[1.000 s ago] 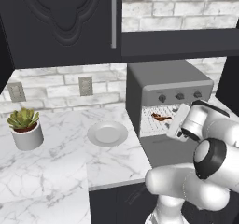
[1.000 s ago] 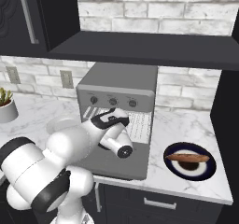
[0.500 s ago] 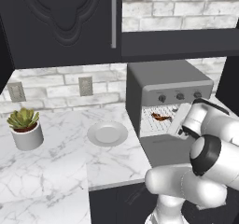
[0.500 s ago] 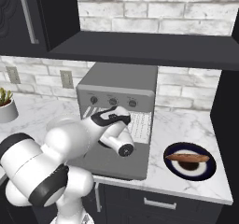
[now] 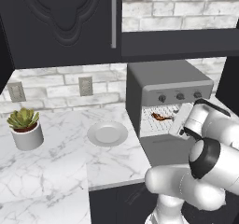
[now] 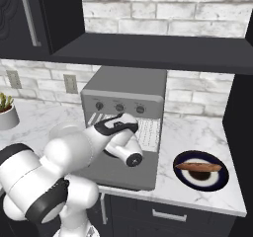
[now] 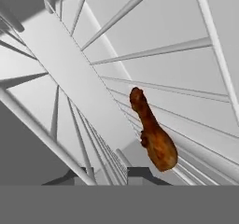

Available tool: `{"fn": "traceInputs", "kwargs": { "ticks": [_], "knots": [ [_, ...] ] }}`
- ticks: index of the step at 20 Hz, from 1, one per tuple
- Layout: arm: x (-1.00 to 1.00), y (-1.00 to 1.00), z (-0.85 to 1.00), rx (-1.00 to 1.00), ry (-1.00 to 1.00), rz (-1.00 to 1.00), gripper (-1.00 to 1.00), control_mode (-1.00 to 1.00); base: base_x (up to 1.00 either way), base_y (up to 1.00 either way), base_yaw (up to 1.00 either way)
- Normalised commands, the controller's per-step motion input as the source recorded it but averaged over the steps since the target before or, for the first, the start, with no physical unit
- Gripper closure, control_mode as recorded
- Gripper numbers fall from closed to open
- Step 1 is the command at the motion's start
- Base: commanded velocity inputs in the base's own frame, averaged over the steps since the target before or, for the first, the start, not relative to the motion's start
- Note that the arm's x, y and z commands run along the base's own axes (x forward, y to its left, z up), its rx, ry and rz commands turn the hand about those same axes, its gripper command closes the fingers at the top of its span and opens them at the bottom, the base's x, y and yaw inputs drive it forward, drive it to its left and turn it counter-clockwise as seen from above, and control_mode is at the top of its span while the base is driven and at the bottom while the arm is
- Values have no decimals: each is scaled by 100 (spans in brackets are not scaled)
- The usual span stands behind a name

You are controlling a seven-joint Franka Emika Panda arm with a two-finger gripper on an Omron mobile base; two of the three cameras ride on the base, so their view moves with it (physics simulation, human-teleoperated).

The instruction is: Open the toaster oven door. Place the baguette on the top rack in the toaster oven and place the chicken drumstick on the bottom rack.

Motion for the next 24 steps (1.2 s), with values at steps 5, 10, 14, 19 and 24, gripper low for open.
{"fn": "traceInputs", "kwargs": {
  "ticks": [5, 10, 14, 19, 24],
  "knots": [
    [-72, 0, -8, 0, 1, 0, 100, -100, 0, 0, 0],
    [-63, -8, 0, 0, 7, 4, 100, -100, 0, 0, 0],
    [-37, -14, 0, -7, 23, 12, 100, -100, 0, 0, 0],
    [-37, -12, -11, -15, 32, 19, 100, -100, 0, 0, 0],
    [-47, -6, -8, -17, 28, 22, 100, -100, 0, 0, 0]
  ]
}}
